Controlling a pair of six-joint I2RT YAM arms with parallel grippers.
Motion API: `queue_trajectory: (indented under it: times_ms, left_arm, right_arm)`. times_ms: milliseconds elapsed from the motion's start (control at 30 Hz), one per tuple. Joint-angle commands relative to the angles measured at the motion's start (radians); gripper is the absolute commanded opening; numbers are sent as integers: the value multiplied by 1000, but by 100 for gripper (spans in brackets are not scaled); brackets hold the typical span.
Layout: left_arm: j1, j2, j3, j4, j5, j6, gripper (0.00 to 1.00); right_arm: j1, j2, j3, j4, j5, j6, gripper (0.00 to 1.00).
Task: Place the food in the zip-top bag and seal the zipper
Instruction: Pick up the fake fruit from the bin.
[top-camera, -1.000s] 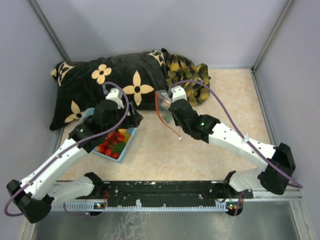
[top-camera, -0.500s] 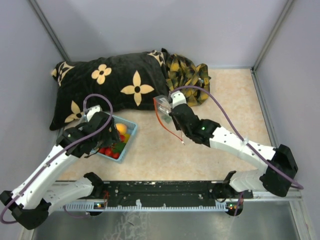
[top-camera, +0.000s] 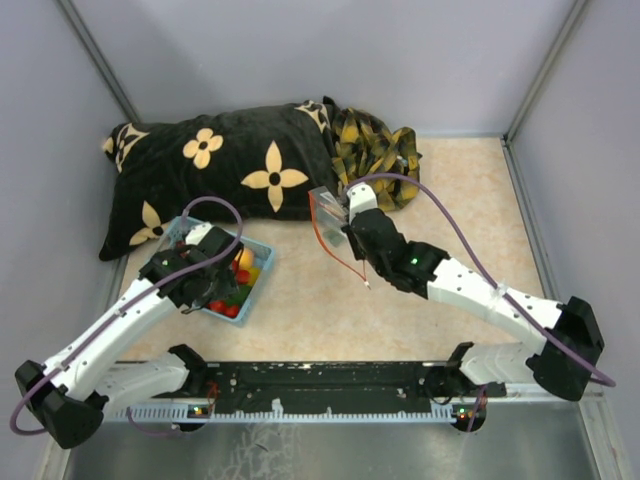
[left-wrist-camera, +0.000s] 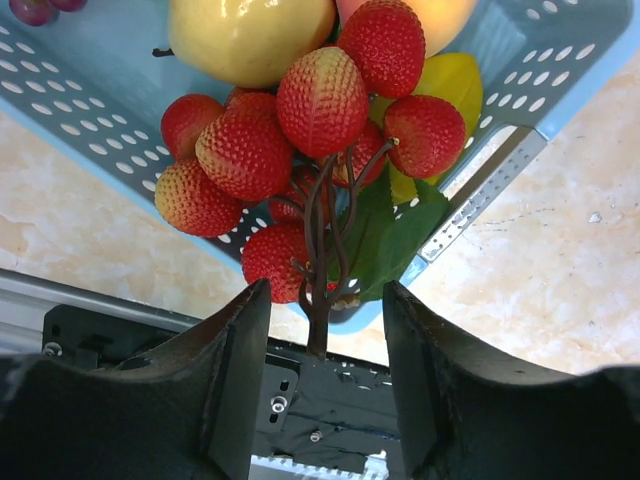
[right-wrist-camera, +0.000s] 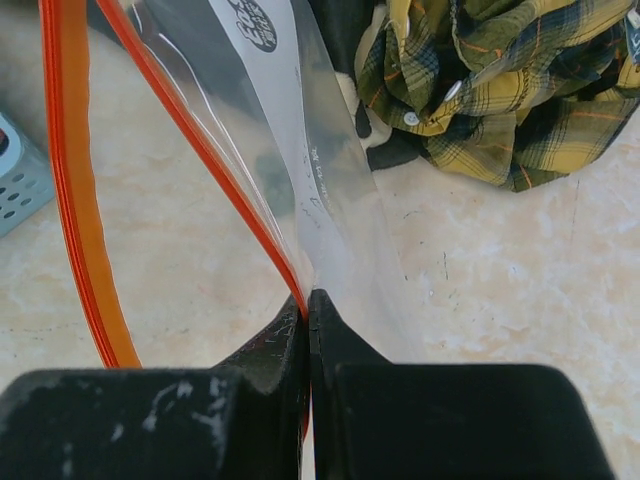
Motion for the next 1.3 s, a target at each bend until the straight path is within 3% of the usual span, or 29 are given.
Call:
queue_trajectory:
  times_ms: [0, 233, 400, 500, 867, 1267]
  left_arm:
    - [22, -2, -41, 68, 7, 27, 54]
    - [55, 11, -104, 156, 3, 72, 42]
    - [62, 5, -87, 183, 9, 104, 13]
    - [62, -21, -42, 165, 6, 115, 1]
    - [61, -156, 163, 227, 82, 233, 0]
    - [61, -215, 76, 698, 507, 396, 0]
  right_arm:
    - [10, -45, -7, 64, 18, -18, 0]
    - [9, -35, -8, 60, 25, -17, 0]
    - [9, -22, -6, 53, 37, -20, 0]
    - [10, -11, -2, 50, 41, -20, 0]
    - [9, 21, 31, 32, 49, -3, 0]
    - [10, 42, 45, 29, -28, 90, 0]
